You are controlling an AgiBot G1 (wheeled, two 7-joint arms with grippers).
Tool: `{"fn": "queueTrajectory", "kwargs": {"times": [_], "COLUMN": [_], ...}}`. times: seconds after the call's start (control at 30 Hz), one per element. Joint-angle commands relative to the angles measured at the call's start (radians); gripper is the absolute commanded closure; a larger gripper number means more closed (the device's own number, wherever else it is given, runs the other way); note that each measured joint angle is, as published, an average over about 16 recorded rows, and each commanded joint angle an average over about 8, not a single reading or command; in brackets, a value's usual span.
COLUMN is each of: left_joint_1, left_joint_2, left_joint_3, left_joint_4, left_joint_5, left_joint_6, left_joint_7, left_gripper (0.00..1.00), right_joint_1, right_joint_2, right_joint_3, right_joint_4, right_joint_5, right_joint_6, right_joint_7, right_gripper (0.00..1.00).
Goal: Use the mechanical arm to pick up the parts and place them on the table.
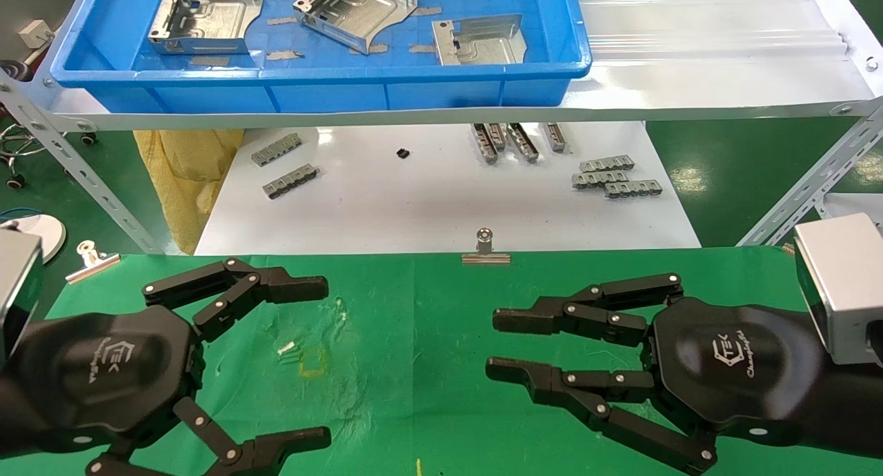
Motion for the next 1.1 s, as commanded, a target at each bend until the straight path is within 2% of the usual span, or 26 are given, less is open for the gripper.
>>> {"fn": "queueTrajectory", "kwargs": {"times": [0.03,0.33,0.47,0.6,0.73,0.93,1.1], "left_joint_1": [0.0,-0.007,-0.065,-0.191,-0.361,-0.636,-0.795], "left_joint_2": [0.0,0.006,0.031,0.092,0.182,0.348,0.489], "left_joint_3": [0.0,-0.005,-0.007,0.015,0.073,0.176,0.234], "left_joint_4": [0.0,0.006,0.03,0.097,0.23,0.529,0.796], "left_joint_5": [0.0,-0.009,-0.004,0.053,0.176,0.387,0.506], "left_joint_6": [0.0,-0.013,-0.059,-0.129,-0.194,-0.287,-0.392], "left_joint_7": [0.0,-0.007,-0.034,-0.065,-0.08,-0.06,-0.01], "left_gripper": [0.0,0.0,0.0,0.0,0.0,0.0,0.0], "right_joint_1": [0.0,0.0,0.0,0.0,0.0,0.0,0.0], "right_joint_2": [0.0,0.0,0.0,0.0,0.0,0.0,0.0], "right_joint_3": [0.0,0.0,0.0,0.0,0.0,0.0,0.0], "right_joint_4": [0.0,0.0,0.0,0.0,0.0,0.0,0.0], "right_joint_5": [0.0,0.0,0.0,0.0,0.0,0.0,0.0], "right_joint_6": [0.0,0.0,0.0,0.0,0.0,0.0,0.0], "right_joint_7": [0.0,0.0,0.0,0.0,0.0,0.0,0.0], "right_gripper": [1.0,1.0,1.0,1.0,1.0,1.0,1.0]}}
